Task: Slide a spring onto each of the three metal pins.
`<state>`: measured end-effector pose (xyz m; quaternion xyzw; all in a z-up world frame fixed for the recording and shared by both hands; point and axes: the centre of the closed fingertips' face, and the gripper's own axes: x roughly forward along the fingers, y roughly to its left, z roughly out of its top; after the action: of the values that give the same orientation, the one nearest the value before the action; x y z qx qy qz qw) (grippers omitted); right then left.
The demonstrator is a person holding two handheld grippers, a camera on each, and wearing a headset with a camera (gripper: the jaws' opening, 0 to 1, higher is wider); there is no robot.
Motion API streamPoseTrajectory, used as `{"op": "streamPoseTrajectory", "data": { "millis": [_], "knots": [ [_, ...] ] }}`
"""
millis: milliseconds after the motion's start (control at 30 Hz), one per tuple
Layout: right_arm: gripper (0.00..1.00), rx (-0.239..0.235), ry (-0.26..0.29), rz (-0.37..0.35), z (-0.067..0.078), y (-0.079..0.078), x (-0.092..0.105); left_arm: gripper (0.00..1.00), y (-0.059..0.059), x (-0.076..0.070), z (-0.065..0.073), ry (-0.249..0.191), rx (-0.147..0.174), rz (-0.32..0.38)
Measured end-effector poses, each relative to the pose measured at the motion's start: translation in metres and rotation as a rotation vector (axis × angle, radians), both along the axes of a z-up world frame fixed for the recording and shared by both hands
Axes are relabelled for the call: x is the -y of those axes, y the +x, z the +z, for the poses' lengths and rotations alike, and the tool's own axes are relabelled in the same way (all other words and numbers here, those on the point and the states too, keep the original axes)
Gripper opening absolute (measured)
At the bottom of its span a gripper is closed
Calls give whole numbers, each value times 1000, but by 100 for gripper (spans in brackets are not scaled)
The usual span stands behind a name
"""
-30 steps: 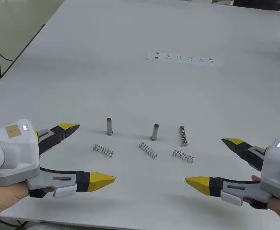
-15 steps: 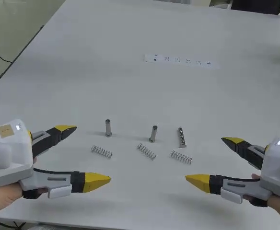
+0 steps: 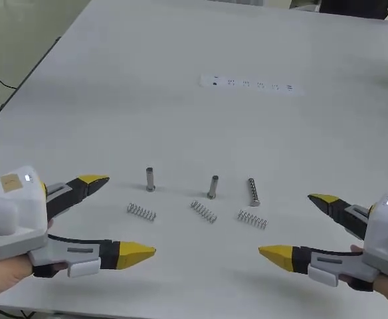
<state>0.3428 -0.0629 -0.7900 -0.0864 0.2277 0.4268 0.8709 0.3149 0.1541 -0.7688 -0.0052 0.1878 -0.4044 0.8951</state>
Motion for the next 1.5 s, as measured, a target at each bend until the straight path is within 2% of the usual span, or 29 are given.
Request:
{"op": "streamPoseTrajectory", "data": {
  "millis": [400,500,833,1133,1267,1500],
  "knots": [
    [89,-15,2,14,-2,-3,4,96,0,-1,-1,3,3,-10],
    [88,-19,-1,16,-2,-3,5,96,0,-1,-3,13,-5,-15],
    [88,-19,-2,24,-1,-1,4,95,3,-2,1,3,4,-5],
    [88,-23,-7,34,-2,-1,1,95,3,-4,-1,2,-2,2],
    [87,-26,-15,41,-2,1,0,95,3,-6,-1,1,-2,4],
    [87,-18,1,44,4,11,-8,95,4,-7,-2,2,-5,7]
  ]
}}
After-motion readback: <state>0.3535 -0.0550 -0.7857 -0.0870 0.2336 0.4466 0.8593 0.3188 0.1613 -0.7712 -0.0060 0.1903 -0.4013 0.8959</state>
